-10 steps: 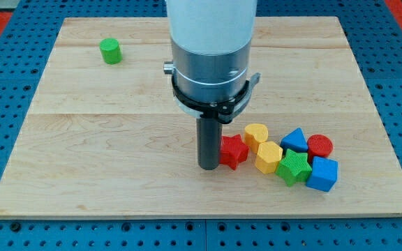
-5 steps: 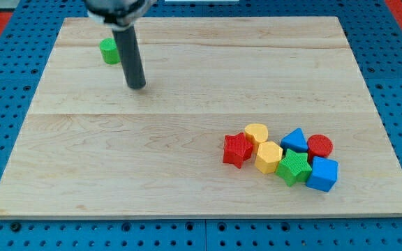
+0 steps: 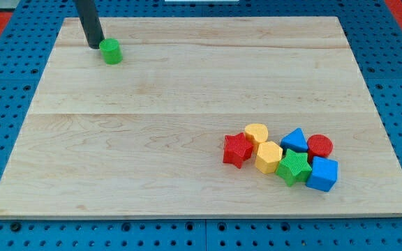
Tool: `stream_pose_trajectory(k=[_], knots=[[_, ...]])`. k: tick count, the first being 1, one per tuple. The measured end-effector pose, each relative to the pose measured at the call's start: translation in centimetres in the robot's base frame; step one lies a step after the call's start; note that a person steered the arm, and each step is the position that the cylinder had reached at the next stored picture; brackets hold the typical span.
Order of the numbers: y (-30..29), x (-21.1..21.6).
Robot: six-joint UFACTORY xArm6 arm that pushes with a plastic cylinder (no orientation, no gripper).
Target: Push green circle to the group of blocks
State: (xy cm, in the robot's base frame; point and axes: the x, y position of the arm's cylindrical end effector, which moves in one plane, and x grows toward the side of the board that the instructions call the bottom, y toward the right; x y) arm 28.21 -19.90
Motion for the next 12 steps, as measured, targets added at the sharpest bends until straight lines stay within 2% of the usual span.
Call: stream_pose_trajectory(k=[1, 2, 3, 4, 5, 7, 10, 12], knots=[[3.3, 0.3], [4.8, 2.5], [4.8, 6.9], [5.2, 9.5], [3.8, 9.0], [5.6, 4.0], [13.8, 7.5], [15.3, 10.2]])
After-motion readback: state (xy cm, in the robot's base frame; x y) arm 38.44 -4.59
